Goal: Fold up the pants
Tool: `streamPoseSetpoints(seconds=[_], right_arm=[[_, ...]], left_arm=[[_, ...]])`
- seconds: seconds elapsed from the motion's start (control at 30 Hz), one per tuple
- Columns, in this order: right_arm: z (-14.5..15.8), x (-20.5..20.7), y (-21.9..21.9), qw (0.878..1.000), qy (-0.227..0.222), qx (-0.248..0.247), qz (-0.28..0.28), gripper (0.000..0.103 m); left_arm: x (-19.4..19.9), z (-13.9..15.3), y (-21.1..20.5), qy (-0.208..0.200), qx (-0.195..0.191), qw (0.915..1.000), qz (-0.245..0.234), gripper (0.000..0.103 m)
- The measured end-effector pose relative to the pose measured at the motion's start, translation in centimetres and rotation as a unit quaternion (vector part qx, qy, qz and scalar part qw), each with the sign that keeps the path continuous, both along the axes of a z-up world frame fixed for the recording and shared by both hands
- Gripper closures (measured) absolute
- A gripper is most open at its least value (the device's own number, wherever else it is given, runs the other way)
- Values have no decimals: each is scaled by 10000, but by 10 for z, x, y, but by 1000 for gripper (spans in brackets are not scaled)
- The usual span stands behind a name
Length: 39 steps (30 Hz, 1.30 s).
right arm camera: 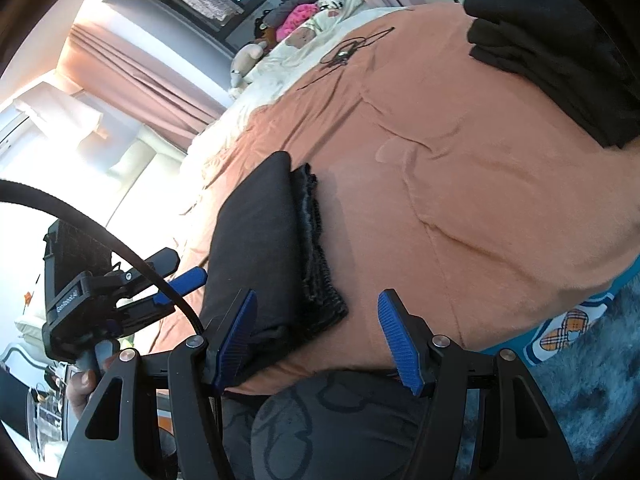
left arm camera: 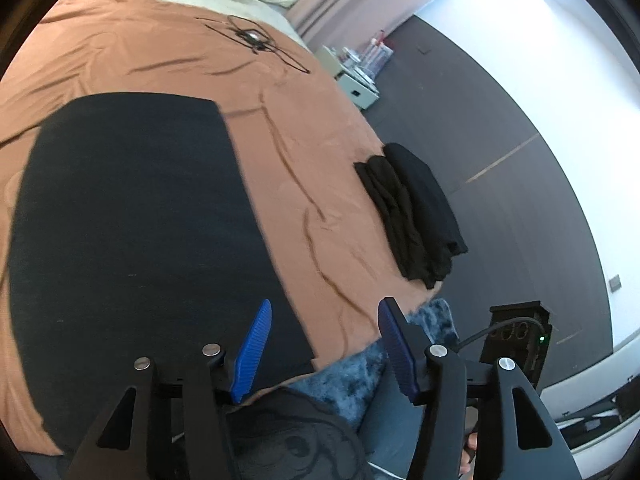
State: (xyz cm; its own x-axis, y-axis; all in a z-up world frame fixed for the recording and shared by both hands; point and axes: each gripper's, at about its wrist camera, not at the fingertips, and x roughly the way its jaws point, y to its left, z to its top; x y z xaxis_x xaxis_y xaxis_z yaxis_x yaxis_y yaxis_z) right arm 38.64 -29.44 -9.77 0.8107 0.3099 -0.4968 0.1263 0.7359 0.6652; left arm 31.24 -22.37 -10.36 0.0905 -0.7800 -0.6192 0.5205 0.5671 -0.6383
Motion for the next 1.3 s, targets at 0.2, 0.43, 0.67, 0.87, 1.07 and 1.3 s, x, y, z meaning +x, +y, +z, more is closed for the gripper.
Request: streamPoseSetpoints(seconds=[0.2,0.43,0.67,0.87,1.07,1.3], right_arm=[[-2,22,15,9997,51,23,258,41],[-4,61,23,9981,206,-47,574,41],[-5,96,33,9954,334,-197,872,41],[-8,123,40,9927,533,-376,1011,52],[-7,137,40,9918,644,-476,1000,74],[-15,147,40,9908,763,-464,1013,74]], left_arm=[[17,-11,43,-12,228,9988,439,45],[33,-28,97,88,421,9937,1034,45],[43,-49,142,314,517,9869,1496,45],[47,-74,161,596,572,9820,1700,45],[44,-97,164,862,599,9799,1694,45],[42,-107,160,981,535,9795,1678,45]])
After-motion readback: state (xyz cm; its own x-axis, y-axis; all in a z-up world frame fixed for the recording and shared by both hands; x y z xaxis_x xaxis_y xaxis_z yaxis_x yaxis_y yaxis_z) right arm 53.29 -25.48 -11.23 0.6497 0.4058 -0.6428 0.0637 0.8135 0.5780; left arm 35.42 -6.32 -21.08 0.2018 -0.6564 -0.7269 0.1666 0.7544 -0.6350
